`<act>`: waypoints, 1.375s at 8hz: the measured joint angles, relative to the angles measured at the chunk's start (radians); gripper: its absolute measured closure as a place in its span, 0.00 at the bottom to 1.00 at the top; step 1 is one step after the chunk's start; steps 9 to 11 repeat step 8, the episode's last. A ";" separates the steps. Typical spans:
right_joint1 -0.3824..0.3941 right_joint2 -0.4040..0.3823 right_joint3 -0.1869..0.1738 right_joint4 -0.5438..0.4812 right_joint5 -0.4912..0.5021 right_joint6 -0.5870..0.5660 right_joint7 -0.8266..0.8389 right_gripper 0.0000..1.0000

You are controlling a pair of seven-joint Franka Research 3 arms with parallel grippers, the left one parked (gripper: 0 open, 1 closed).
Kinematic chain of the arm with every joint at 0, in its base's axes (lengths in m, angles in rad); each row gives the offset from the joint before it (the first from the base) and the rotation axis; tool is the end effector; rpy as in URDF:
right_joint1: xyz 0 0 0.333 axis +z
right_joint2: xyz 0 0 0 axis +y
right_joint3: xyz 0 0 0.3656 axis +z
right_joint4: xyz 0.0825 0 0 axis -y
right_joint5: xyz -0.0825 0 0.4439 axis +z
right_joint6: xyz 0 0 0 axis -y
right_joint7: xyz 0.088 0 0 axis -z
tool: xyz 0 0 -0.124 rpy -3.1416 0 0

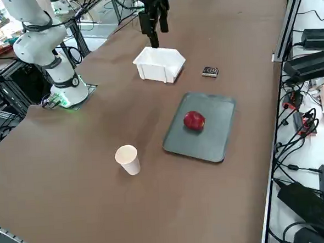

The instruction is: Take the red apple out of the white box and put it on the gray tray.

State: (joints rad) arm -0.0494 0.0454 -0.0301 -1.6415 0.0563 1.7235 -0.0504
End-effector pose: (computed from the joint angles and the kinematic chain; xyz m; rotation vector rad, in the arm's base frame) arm 0.6405 -0.0445 0.6045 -3.0885 0.0565 -0.0619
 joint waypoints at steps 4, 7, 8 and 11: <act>-0.012 -0.067 -0.001 0.001 0.025 -0.043 -0.007 0.00; 0.014 -0.073 0.007 0.002 -0.015 -0.082 -0.007 0.00; 0.034 -0.080 0.007 0.002 -0.040 -0.091 -0.007 0.00; 0.034 -0.080 0.007 0.002 -0.040 -0.091 -0.007 0.00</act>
